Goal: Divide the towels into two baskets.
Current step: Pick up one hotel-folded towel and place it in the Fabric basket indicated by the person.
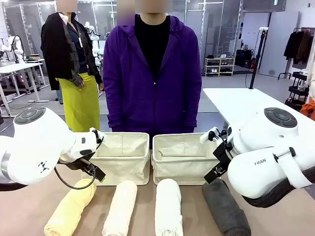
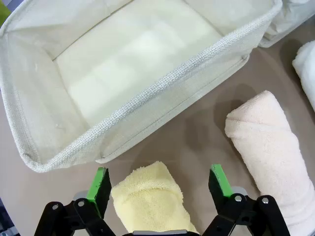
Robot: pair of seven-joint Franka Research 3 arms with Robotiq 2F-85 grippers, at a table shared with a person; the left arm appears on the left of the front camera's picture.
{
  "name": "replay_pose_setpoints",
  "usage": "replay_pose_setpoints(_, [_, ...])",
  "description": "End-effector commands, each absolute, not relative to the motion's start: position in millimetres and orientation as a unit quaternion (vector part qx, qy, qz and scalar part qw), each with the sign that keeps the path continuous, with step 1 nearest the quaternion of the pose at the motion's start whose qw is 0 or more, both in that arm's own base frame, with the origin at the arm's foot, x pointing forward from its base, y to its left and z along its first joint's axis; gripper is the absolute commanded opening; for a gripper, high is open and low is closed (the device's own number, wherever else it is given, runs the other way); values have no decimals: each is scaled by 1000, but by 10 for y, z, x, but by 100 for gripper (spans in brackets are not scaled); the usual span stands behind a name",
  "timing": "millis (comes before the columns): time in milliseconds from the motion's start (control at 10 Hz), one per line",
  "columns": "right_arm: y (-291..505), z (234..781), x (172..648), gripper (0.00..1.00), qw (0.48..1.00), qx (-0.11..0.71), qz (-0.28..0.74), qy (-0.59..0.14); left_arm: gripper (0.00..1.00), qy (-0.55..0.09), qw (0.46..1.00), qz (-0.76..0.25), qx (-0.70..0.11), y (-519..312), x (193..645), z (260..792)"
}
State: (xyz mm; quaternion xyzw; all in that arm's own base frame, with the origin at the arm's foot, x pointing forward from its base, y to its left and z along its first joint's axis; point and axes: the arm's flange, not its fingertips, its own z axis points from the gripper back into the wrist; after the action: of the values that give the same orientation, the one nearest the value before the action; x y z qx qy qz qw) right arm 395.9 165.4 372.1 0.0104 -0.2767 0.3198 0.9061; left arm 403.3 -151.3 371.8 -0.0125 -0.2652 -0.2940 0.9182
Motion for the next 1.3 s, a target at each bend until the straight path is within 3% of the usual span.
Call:
replay_pose_setpoints(0, [1654, 3721, 3959, 100, 906, 10, 320, -277, 100, -265, 918, -294, -13, -1515, 4033, 3718])
replay_pose_setpoints(1200, [1671, 3897, 4004, 100, 906, 23, 318, -278, 100, -258, 917, -303, -24, -1518, 4063, 3877])
